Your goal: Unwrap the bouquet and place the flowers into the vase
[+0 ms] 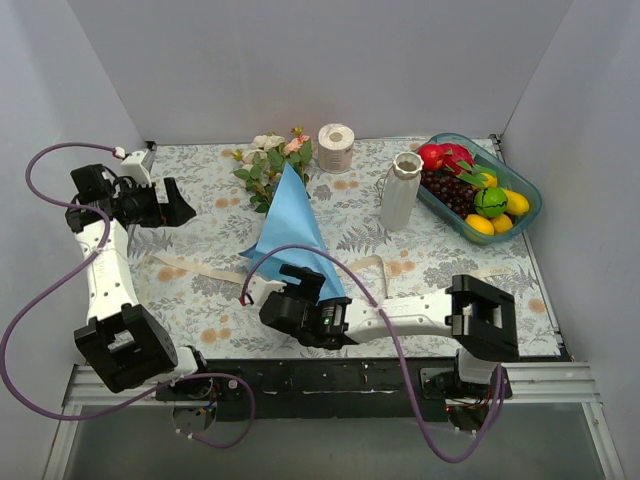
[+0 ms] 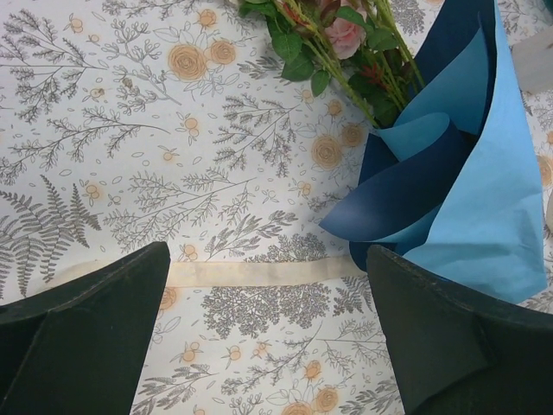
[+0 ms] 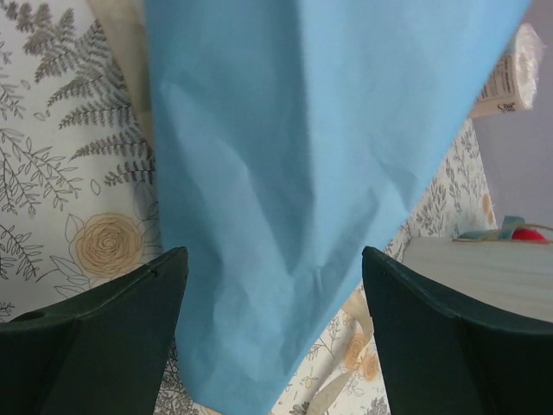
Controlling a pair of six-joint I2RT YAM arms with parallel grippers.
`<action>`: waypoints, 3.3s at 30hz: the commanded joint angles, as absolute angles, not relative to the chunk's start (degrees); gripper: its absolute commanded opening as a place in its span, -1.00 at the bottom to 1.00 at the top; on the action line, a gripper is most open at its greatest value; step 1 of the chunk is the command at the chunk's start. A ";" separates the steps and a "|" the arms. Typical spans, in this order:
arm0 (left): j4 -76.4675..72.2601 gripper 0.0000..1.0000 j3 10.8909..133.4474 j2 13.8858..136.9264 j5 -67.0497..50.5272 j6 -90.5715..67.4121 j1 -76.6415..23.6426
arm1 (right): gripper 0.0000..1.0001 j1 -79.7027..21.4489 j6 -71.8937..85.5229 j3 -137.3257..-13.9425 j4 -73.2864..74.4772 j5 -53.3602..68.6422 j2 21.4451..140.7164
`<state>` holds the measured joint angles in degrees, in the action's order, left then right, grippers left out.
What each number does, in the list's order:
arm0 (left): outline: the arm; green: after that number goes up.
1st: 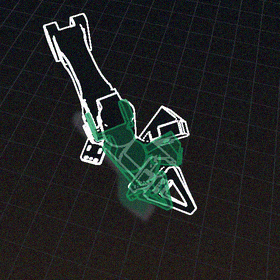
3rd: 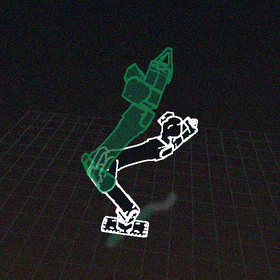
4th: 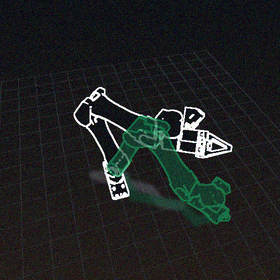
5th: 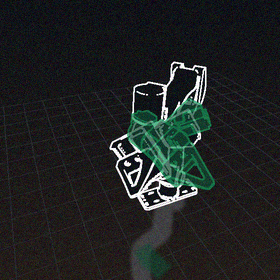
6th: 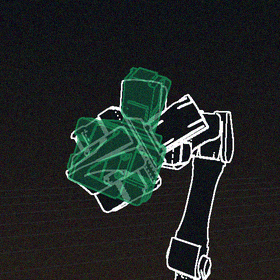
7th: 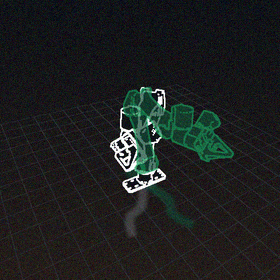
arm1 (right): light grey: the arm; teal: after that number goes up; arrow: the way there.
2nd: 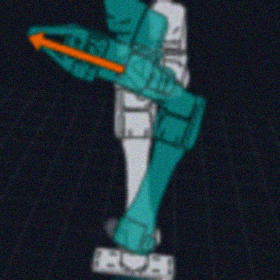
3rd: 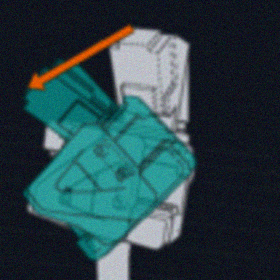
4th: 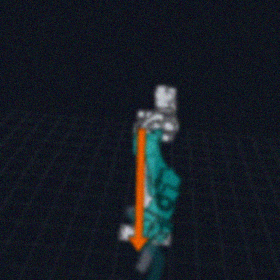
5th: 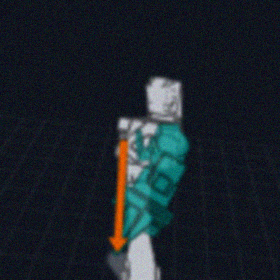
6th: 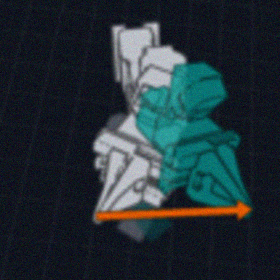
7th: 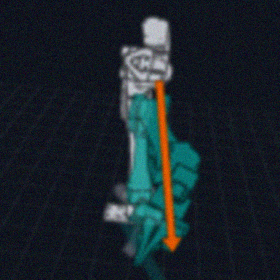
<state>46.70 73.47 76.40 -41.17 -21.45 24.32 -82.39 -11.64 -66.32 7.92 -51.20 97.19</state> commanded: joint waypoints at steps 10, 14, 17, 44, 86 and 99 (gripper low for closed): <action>50.88 0.97 73.47 75.84 -48.84 -17.23 28.90 | 0.76 -79.72 -27.34 -82.16 -8.18 -44.58 114.59; 55.89 0.96 76.99 82.77 -54.40 -13.90 37.69 | 0.72 -76.91 -23.13 -93.50 -3.35 -48.94 120.40; 57.65 0.96 76.47 84.02 -55.11 -10.82 40.34 | 0.69 -76.90 -20.57 -99.65 -3.69 -60.17 125.23; 56.08 0.96 71.99 81.21 -52.56 -5.80 41.66 | 0.60 -75.41 2.10 -110.74 23.09 -72.42 131.31; 54.05 0.96 70.84 79.10 -53.88 -7.73 41.92 | -0.30 -69.44 20.29 -84.66 31.02 -59.41 92.30; 60.94 0.93 75.17 81.92 -57.49 -10.26 28.42 | 0.05 -67.76 11.53 -78.22 21.72 -56.96 77.35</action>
